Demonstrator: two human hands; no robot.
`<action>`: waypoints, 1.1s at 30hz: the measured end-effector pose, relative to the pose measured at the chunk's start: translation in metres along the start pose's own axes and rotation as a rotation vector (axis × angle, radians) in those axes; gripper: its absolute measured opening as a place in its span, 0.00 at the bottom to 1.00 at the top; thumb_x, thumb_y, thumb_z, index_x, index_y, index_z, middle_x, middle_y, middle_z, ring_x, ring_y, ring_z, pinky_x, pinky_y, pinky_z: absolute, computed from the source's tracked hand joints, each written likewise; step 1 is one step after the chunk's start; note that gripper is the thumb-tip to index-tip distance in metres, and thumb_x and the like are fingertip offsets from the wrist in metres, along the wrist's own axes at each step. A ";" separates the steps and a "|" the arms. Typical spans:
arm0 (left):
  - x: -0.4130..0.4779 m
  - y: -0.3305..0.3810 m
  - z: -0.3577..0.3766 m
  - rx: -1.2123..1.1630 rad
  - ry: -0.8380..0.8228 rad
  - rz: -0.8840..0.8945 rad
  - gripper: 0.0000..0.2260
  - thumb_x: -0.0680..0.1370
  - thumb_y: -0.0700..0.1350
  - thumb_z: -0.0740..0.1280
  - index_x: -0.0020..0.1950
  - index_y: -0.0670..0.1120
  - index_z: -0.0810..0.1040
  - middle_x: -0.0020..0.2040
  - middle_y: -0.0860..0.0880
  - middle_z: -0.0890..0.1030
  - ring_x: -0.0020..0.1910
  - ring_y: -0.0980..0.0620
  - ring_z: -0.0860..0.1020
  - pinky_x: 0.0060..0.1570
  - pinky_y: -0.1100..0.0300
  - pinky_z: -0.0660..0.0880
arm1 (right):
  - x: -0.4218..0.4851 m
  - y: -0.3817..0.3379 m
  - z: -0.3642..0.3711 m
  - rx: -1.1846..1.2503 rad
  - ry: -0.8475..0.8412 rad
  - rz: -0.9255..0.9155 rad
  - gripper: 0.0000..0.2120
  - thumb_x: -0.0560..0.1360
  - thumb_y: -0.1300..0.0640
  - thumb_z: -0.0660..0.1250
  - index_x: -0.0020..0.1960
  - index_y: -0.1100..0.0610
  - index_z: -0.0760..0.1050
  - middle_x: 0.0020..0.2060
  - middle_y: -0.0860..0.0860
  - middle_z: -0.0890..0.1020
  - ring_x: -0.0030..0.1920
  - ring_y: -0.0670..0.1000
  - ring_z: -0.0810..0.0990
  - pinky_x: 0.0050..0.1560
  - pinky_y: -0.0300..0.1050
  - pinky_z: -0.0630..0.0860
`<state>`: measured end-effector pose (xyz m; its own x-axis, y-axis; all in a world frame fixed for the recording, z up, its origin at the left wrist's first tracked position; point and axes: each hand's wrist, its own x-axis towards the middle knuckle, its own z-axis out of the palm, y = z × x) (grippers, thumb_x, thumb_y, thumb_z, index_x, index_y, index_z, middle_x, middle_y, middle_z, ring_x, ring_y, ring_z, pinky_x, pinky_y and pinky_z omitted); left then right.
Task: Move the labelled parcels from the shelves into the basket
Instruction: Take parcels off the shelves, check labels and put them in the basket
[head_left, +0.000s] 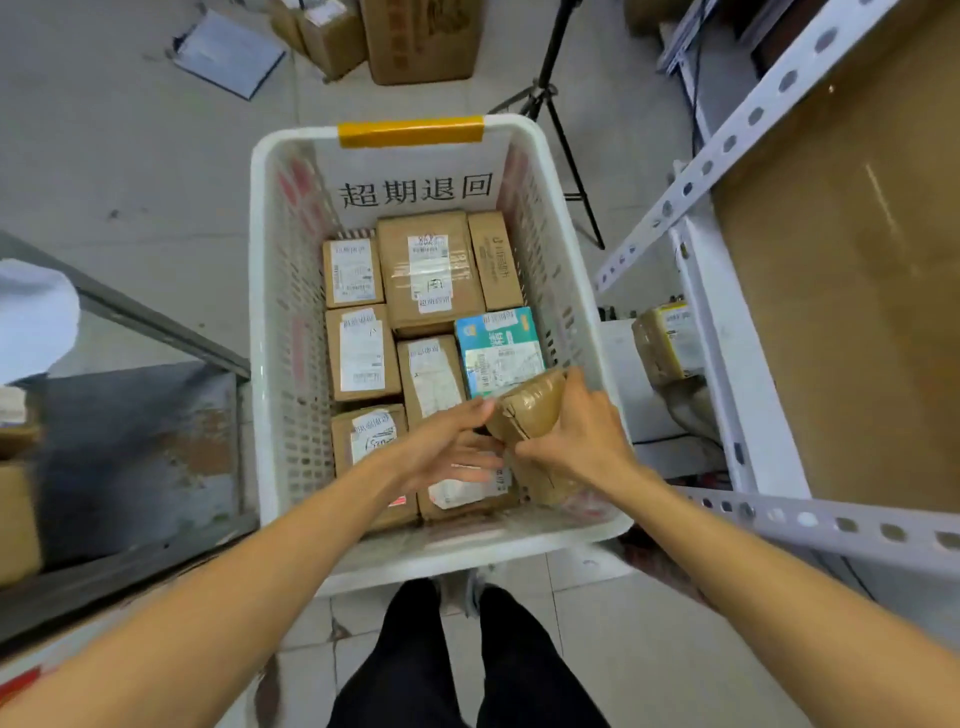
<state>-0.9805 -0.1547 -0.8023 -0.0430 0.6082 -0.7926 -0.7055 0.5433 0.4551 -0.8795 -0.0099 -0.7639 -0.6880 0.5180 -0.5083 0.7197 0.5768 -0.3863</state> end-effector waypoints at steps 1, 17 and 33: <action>0.003 -0.001 -0.002 0.185 0.034 -0.011 0.24 0.78 0.56 0.63 0.73 0.54 0.66 0.62 0.43 0.78 0.57 0.45 0.80 0.58 0.53 0.77 | -0.001 0.006 0.009 0.009 -0.013 0.045 0.44 0.61 0.49 0.80 0.68 0.62 0.61 0.57 0.57 0.78 0.57 0.59 0.77 0.48 0.42 0.73; 0.034 -0.060 -0.046 0.797 0.365 0.003 0.18 0.78 0.45 0.65 0.68 0.49 0.71 0.57 0.46 0.80 0.54 0.48 0.77 0.54 0.57 0.73 | 0.035 0.053 0.103 -0.189 -0.092 0.234 0.41 0.75 0.51 0.69 0.75 0.63 0.47 0.67 0.68 0.67 0.65 0.67 0.71 0.62 0.58 0.69; 0.010 -0.009 -0.051 1.107 0.389 0.049 0.20 0.78 0.46 0.64 0.70 0.46 0.68 0.63 0.43 0.75 0.59 0.45 0.75 0.56 0.54 0.73 | 0.055 0.008 0.047 -0.374 -0.117 0.005 0.26 0.77 0.47 0.64 0.68 0.60 0.65 0.63 0.60 0.71 0.62 0.61 0.72 0.55 0.53 0.73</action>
<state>-1.0105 -0.1827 -0.8353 -0.4012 0.5286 -0.7480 0.2949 0.8477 0.4409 -0.9071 -0.0065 -0.8315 -0.6535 0.4584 -0.6023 0.6249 0.7758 -0.0875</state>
